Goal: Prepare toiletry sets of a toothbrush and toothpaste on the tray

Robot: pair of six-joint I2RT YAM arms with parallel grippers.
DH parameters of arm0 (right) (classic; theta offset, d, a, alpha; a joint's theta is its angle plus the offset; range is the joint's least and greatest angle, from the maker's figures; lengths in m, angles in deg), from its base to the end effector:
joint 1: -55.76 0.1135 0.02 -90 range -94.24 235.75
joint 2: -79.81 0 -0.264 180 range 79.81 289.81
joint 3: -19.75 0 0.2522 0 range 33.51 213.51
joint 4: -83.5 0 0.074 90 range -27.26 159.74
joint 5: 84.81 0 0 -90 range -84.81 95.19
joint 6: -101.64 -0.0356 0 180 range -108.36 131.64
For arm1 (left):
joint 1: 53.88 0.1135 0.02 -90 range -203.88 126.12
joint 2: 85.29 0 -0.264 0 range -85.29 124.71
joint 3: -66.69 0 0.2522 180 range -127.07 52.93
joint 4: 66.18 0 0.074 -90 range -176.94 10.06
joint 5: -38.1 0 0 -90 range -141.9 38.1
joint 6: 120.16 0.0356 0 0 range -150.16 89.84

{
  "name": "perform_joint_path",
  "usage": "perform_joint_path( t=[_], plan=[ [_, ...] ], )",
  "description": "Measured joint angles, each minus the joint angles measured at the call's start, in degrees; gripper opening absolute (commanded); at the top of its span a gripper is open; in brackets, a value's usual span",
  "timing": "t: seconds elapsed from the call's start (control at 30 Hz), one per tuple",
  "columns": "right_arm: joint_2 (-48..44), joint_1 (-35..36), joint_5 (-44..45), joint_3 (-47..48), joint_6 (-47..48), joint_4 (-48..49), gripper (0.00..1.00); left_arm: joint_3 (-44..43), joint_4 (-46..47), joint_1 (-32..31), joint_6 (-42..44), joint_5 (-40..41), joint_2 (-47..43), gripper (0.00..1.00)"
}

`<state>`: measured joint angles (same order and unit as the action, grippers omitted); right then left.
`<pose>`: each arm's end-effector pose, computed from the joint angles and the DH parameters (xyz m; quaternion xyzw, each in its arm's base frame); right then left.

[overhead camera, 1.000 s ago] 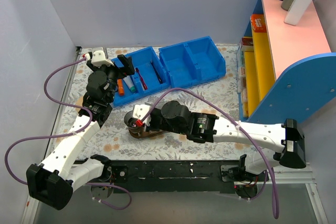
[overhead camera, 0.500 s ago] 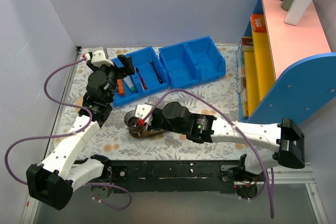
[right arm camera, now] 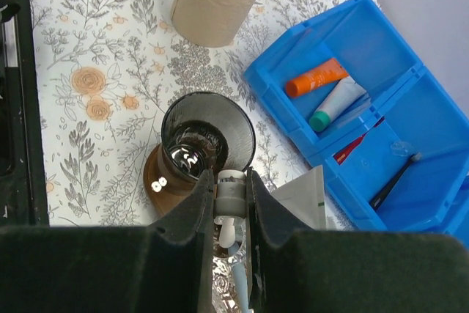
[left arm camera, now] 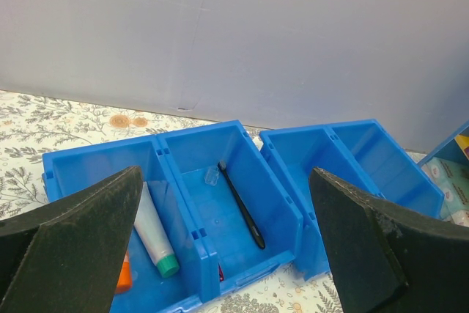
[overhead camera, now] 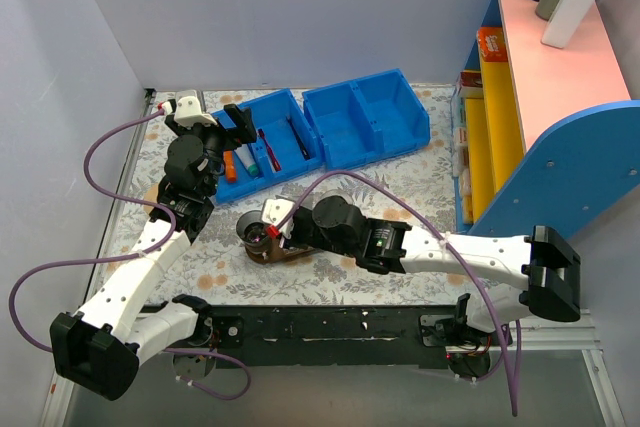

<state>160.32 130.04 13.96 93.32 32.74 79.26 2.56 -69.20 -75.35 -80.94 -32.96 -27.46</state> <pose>0.0957 0.3200 0.3222 -0.5370 0.5545 0.2305 0.5925 0.2254 -0.0762 0.3708 -0.2871 0.6249 -0.3315 0.6459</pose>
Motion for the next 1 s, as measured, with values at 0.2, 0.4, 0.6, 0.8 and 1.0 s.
perform_joint_path(
  t=[0.2,0.4,0.6,0.8,1.0],
  plan=[
    [0.0,-0.72,-0.2,-1.62,-0.79,1.44,0.01,0.0,0.02,0.0,0.0,-0.09,0.0,0.98],
    [0.0,-1.44,-0.44,-3.34,-1.68,3.98,0.01,0.0,0.02,0.0,0.0,-0.11,0.0,0.98],
    [0.0,-1.92,-1.27,-3.87,-2.32,5.35,0.01,0.0,0.02,0.0,0.02,-0.11,0.0,0.98],
    [0.0,-1.95,-1.49,-4.59,-2.78,6.12,0.01,0.0,0.02,0.0,0.07,-0.11,0.0,0.98],
    [0.02,-1.95,-1.68,-5.42,-2.78,7.26,0.01,0.0,0.02,0.0,0.26,-0.11,-0.02,0.98]
  ],
)
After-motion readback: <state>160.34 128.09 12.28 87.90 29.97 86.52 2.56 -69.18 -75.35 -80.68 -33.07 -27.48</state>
